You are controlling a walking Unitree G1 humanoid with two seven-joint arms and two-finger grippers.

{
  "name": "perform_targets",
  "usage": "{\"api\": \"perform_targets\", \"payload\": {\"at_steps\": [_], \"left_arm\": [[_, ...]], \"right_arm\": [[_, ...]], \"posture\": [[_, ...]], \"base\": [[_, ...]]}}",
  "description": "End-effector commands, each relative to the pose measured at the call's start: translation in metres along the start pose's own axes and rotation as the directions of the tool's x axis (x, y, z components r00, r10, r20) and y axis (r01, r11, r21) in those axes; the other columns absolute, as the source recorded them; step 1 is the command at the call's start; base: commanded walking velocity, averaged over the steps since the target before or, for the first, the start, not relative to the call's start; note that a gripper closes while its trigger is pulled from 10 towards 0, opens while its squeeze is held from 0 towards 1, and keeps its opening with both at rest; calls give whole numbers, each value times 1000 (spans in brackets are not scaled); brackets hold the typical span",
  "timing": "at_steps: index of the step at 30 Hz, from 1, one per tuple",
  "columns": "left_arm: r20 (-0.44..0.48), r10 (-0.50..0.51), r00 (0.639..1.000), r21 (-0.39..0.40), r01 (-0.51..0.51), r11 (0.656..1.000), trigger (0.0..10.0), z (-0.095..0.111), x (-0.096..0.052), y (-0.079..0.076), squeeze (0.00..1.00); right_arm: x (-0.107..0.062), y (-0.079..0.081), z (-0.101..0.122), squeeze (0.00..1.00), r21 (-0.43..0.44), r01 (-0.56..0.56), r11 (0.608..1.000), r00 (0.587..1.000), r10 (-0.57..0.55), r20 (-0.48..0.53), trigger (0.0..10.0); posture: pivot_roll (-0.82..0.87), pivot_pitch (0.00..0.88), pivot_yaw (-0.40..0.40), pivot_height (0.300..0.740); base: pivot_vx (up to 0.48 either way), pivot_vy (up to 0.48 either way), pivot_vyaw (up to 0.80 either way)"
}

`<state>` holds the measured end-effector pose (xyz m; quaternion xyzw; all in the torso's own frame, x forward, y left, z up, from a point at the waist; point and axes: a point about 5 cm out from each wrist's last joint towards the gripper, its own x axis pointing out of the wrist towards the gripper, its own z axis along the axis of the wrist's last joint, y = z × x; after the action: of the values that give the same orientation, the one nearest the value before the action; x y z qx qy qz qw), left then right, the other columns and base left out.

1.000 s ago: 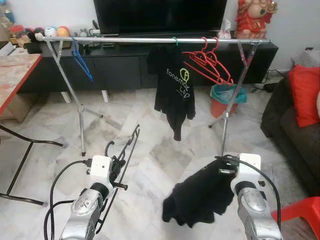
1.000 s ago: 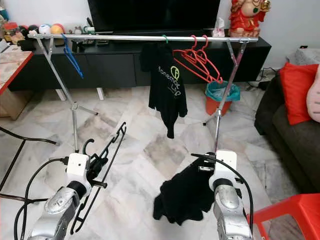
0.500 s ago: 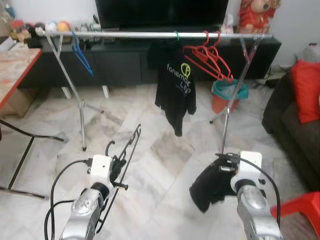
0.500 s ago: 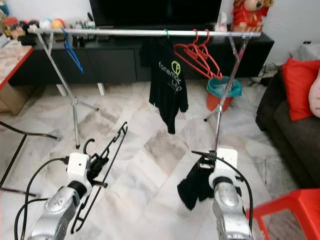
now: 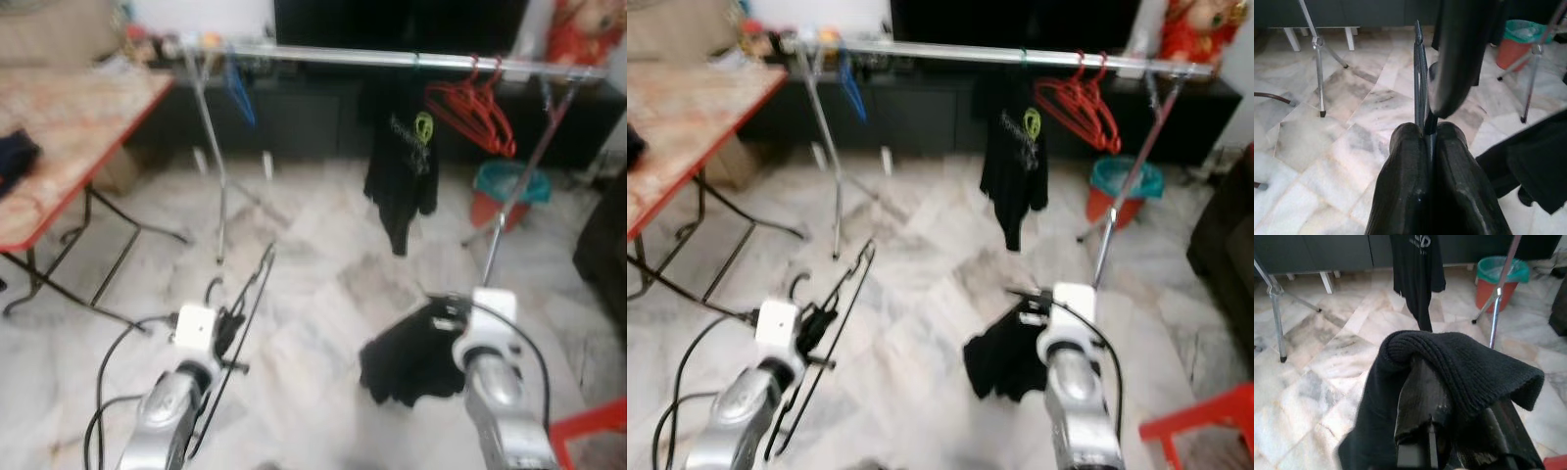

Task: Hang hanger

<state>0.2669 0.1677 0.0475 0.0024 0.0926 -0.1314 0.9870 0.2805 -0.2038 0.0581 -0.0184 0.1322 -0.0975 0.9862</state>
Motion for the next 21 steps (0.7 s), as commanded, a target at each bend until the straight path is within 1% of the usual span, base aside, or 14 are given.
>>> {"api": "perform_targets", "payload": {"at_steps": [1, 8, 14, 17, 19, 20, 21], "left_arm": [[21, -5, 1000, 11, 5, 1000, 10000, 7, 3, 1, 0], [10, -28, 1000, 13, 28, 1000, 10000, 8, 2, 1, 0], [-12, -32, 999, 26, 33, 999, 10000, 6, 1, 4, 0], [-25, -46, 999, 30, 47, 998, 10000, 6, 1, 4, 0], [-42, -74, 996, 37, 75, 996, 10000, 6, -1, 3, 0], [-62, -105, 993, 40, 108, 993, 10000, 6, -1, 2, 0], [-62, -105, 993, 40, 108, 993, 10000, 6, -1, 2, 0]], "right_arm": [[0, -2, 6, 0, 6, 13, 1000, 1000, -13, 26, 10000], [1, -3, 9, 0, 14, 26, 1000, 999, -26, 23, 10000], [1, -4, 9, 0, 21, 35, 999, 999, -36, 18, 10000], [2, -2, 8, 0, 13, 34, 999, 999, -34, -1, 10000], [3, -1, 8, 0, 13, 37, 999, 999, -37, -8, 10000], [3, -2, 8, 0, 12, 53, 999, 999, -53, -5, 10000], [3, -2, 8, 0, 12, 53, 999, 999, -53, -5, 10000]], "posture": [[-17, 0, 37, 740], [-14, 0, 38, 740], [-9, 0, 38, 740], [-8, 0, 38, 740], [-7, 0, 38, 740], [-5, 0, 39, 740], [-5, 0, 39, 740]], "base": [[-304, 0, 0], [-291, 0, 0], [0, 0, 0], [0, 0, 0], [0, 0, -800], [0, 0, -688], [0, 0, -688]]}}
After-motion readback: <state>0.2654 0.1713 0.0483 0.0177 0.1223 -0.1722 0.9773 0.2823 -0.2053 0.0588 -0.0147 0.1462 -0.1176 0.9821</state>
